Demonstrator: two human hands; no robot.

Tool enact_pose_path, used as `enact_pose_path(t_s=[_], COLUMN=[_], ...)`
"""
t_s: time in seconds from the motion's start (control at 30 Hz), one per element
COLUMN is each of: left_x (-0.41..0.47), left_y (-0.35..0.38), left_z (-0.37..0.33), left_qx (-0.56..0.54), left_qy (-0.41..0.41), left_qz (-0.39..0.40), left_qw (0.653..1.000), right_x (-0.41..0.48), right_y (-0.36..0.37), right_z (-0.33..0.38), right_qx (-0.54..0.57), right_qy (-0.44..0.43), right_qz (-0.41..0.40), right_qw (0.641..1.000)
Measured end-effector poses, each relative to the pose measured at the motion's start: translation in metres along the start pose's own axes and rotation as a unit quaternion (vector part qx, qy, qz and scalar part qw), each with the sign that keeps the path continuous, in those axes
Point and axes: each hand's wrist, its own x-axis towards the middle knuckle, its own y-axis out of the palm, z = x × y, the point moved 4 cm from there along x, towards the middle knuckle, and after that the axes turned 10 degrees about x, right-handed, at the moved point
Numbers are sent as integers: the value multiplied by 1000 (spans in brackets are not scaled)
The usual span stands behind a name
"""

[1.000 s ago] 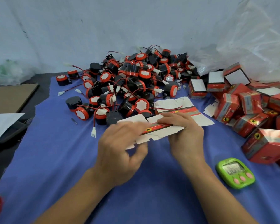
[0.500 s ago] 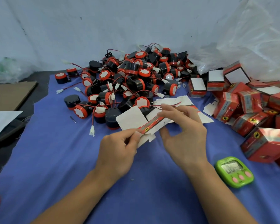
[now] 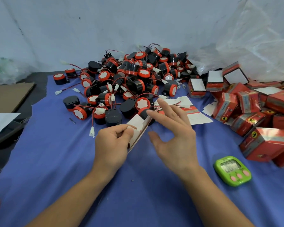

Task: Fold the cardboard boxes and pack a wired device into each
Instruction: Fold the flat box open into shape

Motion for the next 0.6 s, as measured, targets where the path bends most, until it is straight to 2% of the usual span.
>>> enact_pose_path(t_s=[0.13,0.23,0.3,0.47,0.6], left_x=[3,4,4,3,5], left_y=[0,0,0,-2,-7], left_z=[7,7,6,3,2], left_qx=[-21,-13,1,39,42], left_qy=[-37,-40,-30,16,6], left_qz=[12,7,3,5,-27], left_qw=[999,999,1000,999,999], right_x=[-2,-3,-5,-9,-5], right_y=[-2,-4,-1,15,11], right_z=[6,3,-1,-13,-22], right_qx=[54,22,15,51,40], right_qy=[14,20,48,152,185], right_qz=[-86,-131,-88,81,102], right_qw=[995,991,995,984,977])
